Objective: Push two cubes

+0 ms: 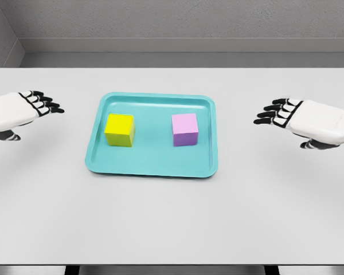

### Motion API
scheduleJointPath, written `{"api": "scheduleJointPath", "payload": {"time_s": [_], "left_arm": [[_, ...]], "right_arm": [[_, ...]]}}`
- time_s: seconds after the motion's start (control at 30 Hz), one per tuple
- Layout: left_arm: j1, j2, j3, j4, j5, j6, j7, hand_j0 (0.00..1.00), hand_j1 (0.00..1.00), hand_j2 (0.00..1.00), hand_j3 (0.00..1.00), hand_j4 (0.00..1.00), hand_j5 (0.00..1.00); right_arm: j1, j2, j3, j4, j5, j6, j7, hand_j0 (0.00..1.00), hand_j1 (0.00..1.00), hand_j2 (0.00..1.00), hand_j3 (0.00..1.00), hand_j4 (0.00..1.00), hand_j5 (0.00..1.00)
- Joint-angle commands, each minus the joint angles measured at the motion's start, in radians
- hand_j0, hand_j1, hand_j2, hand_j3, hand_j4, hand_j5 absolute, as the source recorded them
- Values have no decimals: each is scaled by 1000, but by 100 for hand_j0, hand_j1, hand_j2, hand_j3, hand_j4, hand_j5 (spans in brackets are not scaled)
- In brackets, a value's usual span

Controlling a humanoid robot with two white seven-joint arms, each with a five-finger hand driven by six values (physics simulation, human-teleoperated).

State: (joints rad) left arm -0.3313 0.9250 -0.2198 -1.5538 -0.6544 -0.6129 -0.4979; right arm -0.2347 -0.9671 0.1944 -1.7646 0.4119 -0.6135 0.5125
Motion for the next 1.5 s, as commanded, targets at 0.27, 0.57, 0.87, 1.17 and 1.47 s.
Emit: {"api": "scheduleJointPath", "payload": {"time_s": [0.27,0.57,0.87,1.17,1.47], "left_arm": [[-98,-46,-122,23,-73,2,-18,100,100,100,100,100,100],[-155,-74,-182,24,-102,2,-45,74,74,74,74,74,74],[-216,-107,-256,51,-102,2,-47,70,70,70,70,70,70],[-245,-141,-291,57,-102,2,-54,70,70,70,70,70,70],[-244,-161,-299,55,-102,2,-64,71,71,71,71,71,71]], "right_arm": [[-172,-16,148,20,25,3,15,99,99,99,99,99,99],[-446,51,387,149,88,3,98,70,70,70,70,70,70],[-446,185,396,300,146,3,98,68,68,68,68,68,68],[-430,277,376,320,142,3,98,64,64,64,64,64,64],[-425,323,392,346,153,3,98,63,63,63,63,63,63]]}}
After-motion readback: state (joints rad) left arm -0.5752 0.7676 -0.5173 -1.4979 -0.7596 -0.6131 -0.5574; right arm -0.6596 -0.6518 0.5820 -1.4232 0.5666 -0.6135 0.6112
